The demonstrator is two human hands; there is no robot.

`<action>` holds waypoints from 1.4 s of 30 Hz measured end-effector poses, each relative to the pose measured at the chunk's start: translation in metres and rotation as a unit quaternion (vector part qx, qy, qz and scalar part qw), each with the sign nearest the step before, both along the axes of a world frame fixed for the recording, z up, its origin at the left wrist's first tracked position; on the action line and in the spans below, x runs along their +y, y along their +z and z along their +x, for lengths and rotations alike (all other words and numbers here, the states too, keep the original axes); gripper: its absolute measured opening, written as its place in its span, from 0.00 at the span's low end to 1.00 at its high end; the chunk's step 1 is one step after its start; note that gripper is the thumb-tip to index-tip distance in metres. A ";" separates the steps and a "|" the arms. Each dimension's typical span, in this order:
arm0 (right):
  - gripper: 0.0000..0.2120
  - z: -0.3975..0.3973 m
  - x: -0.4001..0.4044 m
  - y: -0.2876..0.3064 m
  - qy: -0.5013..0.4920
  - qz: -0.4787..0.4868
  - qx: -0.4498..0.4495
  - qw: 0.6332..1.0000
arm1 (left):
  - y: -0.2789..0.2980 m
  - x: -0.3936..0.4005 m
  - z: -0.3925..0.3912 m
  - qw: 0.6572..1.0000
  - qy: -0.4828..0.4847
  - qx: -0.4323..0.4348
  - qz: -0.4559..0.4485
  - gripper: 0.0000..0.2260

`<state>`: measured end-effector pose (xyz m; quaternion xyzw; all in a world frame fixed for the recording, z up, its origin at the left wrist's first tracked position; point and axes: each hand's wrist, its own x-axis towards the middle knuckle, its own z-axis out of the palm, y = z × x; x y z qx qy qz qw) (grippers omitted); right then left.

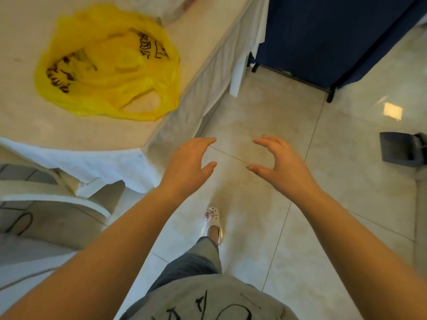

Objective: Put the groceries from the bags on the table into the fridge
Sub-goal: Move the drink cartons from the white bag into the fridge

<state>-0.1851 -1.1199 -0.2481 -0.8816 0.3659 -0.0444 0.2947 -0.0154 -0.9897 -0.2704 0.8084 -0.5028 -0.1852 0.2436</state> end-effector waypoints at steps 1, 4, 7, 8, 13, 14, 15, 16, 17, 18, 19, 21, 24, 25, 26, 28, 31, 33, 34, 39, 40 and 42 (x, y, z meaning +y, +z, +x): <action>0.29 0.014 -0.020 0.004 0.003 0.000 0.001 1.000 | 0.002 -0.021 0.015 1.000 0.000 0.008 0.000 0.23; 0.29 0.053 -0.080 0.019 0.000 -0.005 -0.011 1.000 | 0.014 -0.085 0.057 1.000 0.002 0.029 0.006 0.24; 0.28 0.085 -0.132 0.029 -0.003 -0.004 -0.019 1.000 | 0.026 -0.144 0.091 1.000 0.002 0.019 0.001 0.25; 0.28 0.095 -0.149 0.031 0.000 -0.005 -0.020 1.000 | 0.028 -0.161 0.101 1.000 0.004 0.015 -0.003 0.25; 0.28 0.152 -0.232 0.034 0.021 0.004 -0.024 0.999 | 0.029 -0.232 0.149 0.999 0.034 0.005 -0.009 0.24; 0.28 0.165 -0.250 0.033 0.030 0.005 -0.027 0.999 | 0.028 -0.246 0.160 0.999 0.046 0.006 -0.014 0.24; 0.27 0.179 -0.269 0.032 0.041 0.005 -0.030 0.999 | 0.027 -0.259 0.171 0.998 0.062 0.009 -0.018 0.24; 0.27 0.193 -0.288 0.031 0.055 0.003 -0.035 0.998 | 0.027 -0.274 0.182 0.997 0.078 0.011 -0.022 0.24; 0.27 0.207 -0.308 0.030 0.071 0.000 -0.043 0.997 | 0.027 -0.289 0.192 0.995 0.095 0.012 -0.024 0.24; 0.27 0.220 -0.328 0.029 0.088 -0.003 -0.052 0.995 | 0.027 -0.305 0.201 0.993 0.111 0.008 -0.026 0.24; 0.27 0.234 -0.349 0.029 0.106 -0.003 -0.061 0.992 | 0.028 -0.321 0.210 0.991 0.127 0.001 -0.027 0.24; 0.26 0.263 -0.392 0.029 0.144 0.020 -0.068 0.987 | 0.031 -0.352 0.227 0.985 0.171 -0.011 -0.022 0.24; 0.26 0.310 -0.450 0.034 0.199 0.039 -0.073 0.976 | 0.038 -0.392 0.252 0.972 0.236 -0.012 -0.011 0.24; 0.26 0.327 -0.466 0.036 0.219 0.035 -0.074 0.972 | 0.041 -0.404 0.259 0.966 0.257 -0.012 -0.007 0.24; 0.26 0.343 -0.481 0.038 0.240 0.033 -0.072 0.968 | 0.043 -0.414 0.267 0.961 0.277 -0.013 -0.005 0.24; 0.26 0.373 -0.504 0.041 0.273 0.033 -0.070 0.959 | 0.046 -0.430 0.282 0.952 0.307 -0.017 -0.001 0.24; 0.26 0.415 -0.527 0.043 0.319 0.034 -0.095 0.942 | 0.048 -0.447 0.305 0.937 0.348 -0.018 -0.004 0.23; 0.25 0.444 -0.537 0.043 0.357 0.028 -0.116 0.927 | 0.049 -0.456 0.323 0.925 0.379 -0.023 -0.013 0.23; 0.25 0.459 -0.542 0.042 0.374 0.019 -0.124 0.919 | 0.048 -0.460 0.332 0.919 0.393 -0.024 -0.021 0.22; 0.25 0.530 -0.563 0.037 0.385 0.012 -0.125 0.915 | 0.053 -0.479 0.381 0.898 0.434 -0.032 -0.059 0.21; 0.26 0.542 -0.567 0.037 0.387 0.013 -0.119 0.914 | 0.055 -0.482 0.391 0.896 0.439 -0.030 -0.061 0.21; 0.27 0.565 -0.574 0.037 0.406 0.017 -0.124 0.905 | 0.057 -0.486 0.410 0.890 0.450 -0.031 -0.069 0.21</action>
